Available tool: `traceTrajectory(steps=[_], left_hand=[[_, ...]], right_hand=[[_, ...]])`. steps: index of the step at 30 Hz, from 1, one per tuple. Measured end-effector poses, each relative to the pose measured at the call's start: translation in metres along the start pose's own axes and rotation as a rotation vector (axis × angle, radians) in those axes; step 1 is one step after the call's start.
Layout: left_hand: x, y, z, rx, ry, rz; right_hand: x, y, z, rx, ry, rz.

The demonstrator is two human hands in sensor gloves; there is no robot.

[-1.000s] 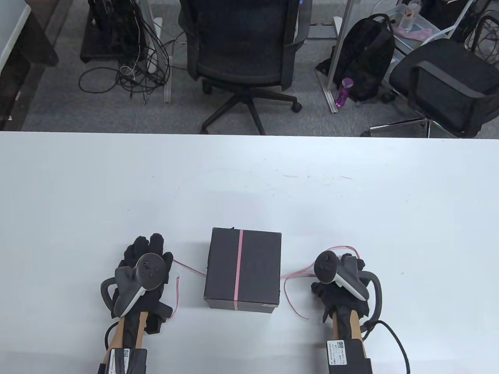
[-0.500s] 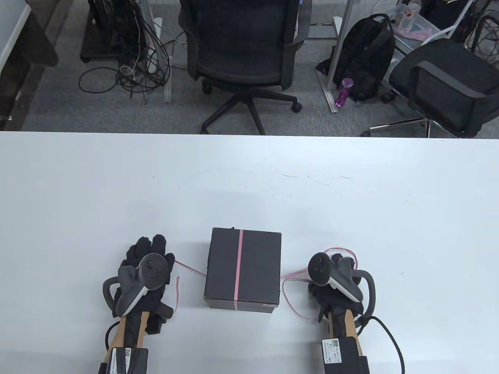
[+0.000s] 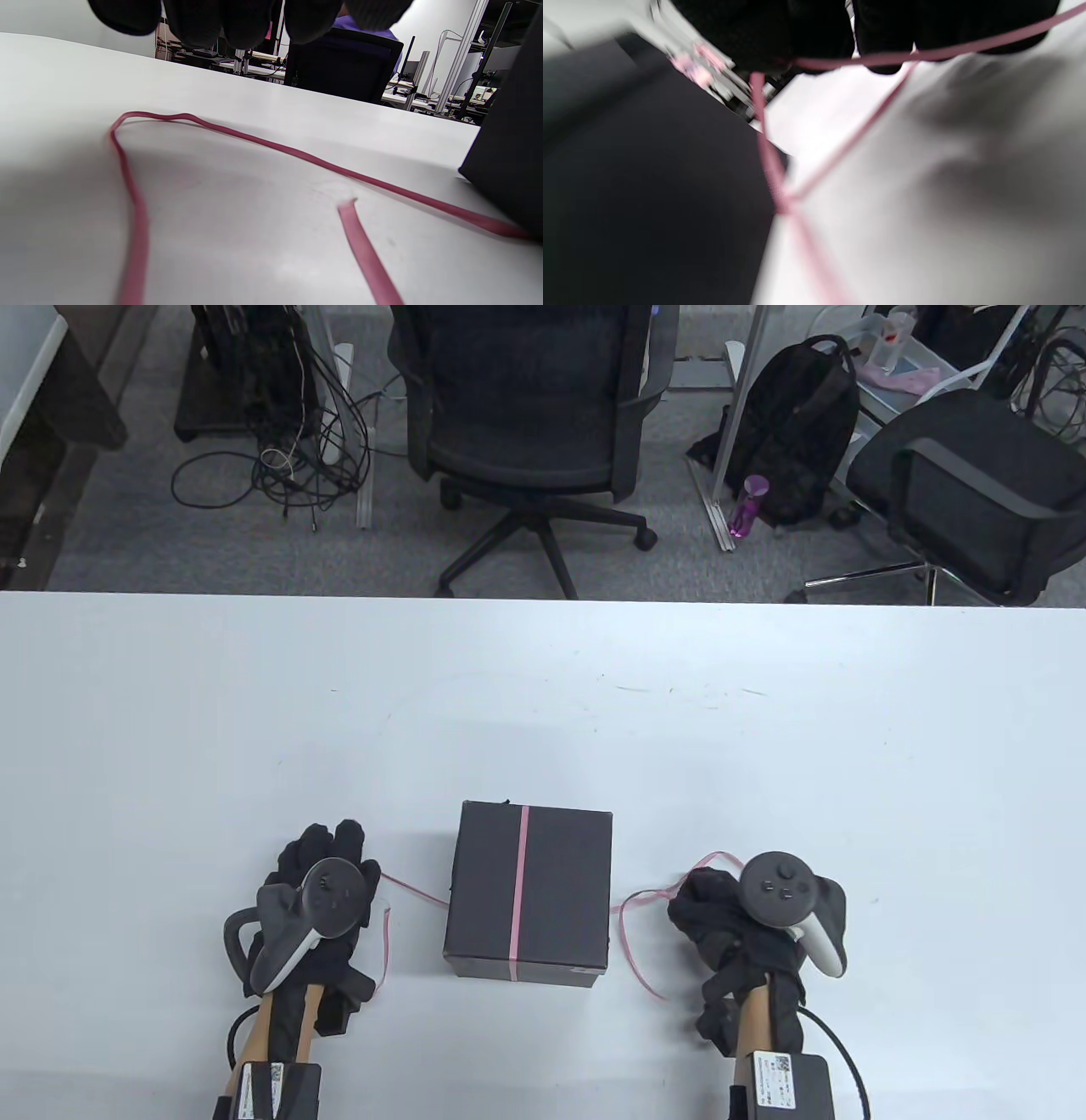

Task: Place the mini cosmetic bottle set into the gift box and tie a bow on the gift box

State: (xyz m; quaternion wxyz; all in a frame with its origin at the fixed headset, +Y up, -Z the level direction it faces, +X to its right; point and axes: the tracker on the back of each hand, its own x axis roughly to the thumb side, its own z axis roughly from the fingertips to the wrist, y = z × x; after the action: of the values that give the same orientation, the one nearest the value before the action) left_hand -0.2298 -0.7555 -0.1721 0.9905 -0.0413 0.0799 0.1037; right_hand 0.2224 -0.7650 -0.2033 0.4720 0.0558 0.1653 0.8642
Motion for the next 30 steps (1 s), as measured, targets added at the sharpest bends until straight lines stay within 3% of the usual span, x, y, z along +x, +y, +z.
traceTrajectory(steps=[4, 10, 13, 19, 25, 30], left_hand=[[0.0, 0.0, 0.0, -0.004, -0.002, -0.005], [-0.001, 0.0, 0.0, -0.006, -0.003, 0.002], [-0.002, 0.0, 0.0, -0.006, -0.003, 0.006], [-0.005, 0.004, 0.001, 0.006, -0.003, 0.023], [-0.009, 0.006, 0.0, -0.001, 0.001, 0.02], [-0.01, 0.005, -0.003, -0.077, -0.014, -0.159]], right_hand=[[-0.012, -0.005, 0.004, -0.044, -0.069, -0.426], [-0.012, -0.007, 0.006, -0.088, -0.098, -0.609], [-0.007, -0.01, 0.009, -0.149, -0.097, -0.527], [0.008, -0.019, 0.017, -0.323, -0.109, -0.172], [0.014, -0.02, 0.021, -0.362, -0.087, 0.084], [0.011, -0.019, 0.02, -0.352, -0.075, 0.024]])
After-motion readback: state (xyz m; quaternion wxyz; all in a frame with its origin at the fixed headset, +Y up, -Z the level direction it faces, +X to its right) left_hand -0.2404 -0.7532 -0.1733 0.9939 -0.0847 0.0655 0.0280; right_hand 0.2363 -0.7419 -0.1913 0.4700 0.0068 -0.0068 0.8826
